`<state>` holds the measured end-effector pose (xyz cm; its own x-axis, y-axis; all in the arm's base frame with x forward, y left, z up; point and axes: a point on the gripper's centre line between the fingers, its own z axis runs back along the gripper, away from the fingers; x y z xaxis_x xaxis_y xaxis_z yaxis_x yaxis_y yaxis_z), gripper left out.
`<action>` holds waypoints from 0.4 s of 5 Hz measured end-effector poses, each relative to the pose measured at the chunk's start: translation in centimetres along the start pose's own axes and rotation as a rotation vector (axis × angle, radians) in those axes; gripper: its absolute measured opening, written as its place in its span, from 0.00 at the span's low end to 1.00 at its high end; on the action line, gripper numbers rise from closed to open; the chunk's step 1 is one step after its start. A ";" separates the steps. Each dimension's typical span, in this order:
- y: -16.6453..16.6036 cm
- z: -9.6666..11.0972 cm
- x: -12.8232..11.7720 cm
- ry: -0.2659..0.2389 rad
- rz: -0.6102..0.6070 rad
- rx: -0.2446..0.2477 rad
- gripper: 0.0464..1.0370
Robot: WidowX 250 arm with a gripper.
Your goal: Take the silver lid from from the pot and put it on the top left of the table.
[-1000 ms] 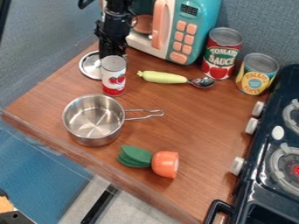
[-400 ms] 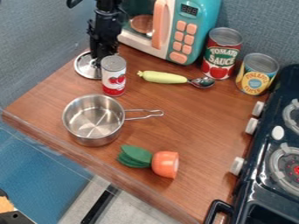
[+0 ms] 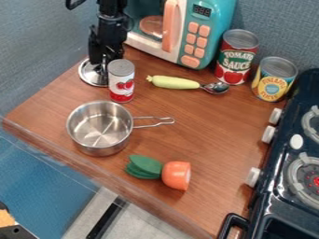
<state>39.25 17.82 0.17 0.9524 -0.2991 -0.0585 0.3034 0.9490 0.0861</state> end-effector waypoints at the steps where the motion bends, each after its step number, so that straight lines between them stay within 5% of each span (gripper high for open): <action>1: -0.3 2.4 0.0 -0.049 -0.002 0.005 0.96; 2: -0.7 6.0 0.0 -0.131 -0.013 0.020 0.96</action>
<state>39.19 16.61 6.12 0.9437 -0.3232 0.0701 0.3151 0.9431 0.1063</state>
